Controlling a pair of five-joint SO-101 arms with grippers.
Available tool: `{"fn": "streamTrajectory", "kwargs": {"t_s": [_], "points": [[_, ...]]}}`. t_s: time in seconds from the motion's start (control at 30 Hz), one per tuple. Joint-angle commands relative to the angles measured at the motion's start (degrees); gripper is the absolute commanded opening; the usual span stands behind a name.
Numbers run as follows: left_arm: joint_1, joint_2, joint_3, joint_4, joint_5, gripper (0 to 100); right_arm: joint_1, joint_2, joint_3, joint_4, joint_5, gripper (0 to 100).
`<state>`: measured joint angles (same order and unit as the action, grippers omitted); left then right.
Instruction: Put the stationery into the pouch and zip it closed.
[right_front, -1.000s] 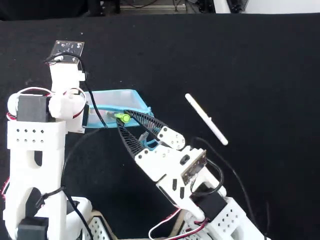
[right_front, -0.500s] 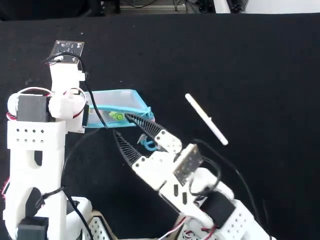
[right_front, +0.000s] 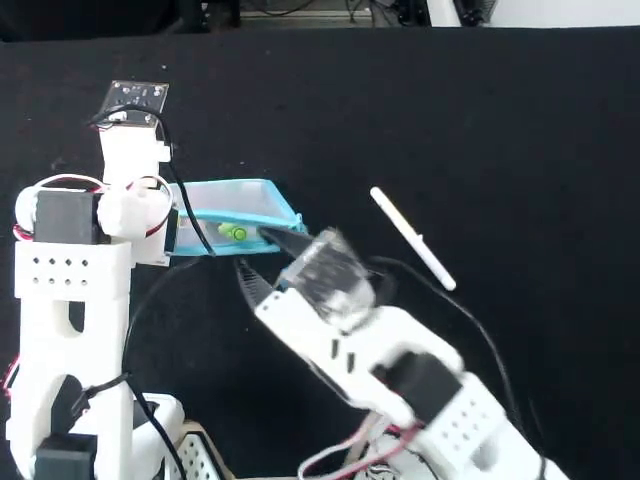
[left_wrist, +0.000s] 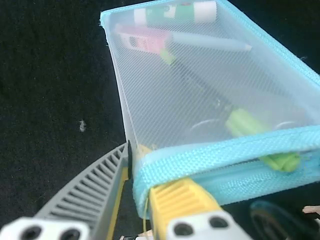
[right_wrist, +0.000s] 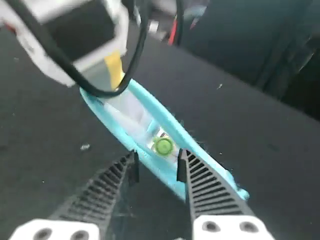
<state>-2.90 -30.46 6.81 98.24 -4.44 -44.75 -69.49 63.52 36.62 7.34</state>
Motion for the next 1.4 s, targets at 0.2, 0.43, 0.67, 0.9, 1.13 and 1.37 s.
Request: {"fn": "streamTrajectory", "kwargs": {"t_s": [0.2, 0.43, 0.67, 0.9, 1.13, 1.37], "points": [[0.22, -0.88, -0.22, 0.35, 0.26, 3, -0.70, 12.62, -10.59, -4.22, 0.53, 12.3], [0.22, -0.88, -0.22, 0.44, -1.41, 3, -0.53, 16.13, -10.59, -4.40, -3.16, 12.3], [0.22, -0.88, -0.13, 0.44, -1.49, 3, -0.53, 16.66, -14.29, -4.13, -17.85, 12.3], [0.22, -0.88, -0.13, 0.44, -1.58, 3, -0.70, 16.31, -14.29, -4.04, -20.66, 12.4], [0.22, -0.88, -0.13, 0.44, -1.58, 3, -0.62, 16.75, -13.93, -4.48, -22.15, 12.6], [0.22, -0.88, -0.13, 0.44, -1.58, 3, -0.44, 16.31, -14.81, -4.48, -25.85, 12.8]]}}
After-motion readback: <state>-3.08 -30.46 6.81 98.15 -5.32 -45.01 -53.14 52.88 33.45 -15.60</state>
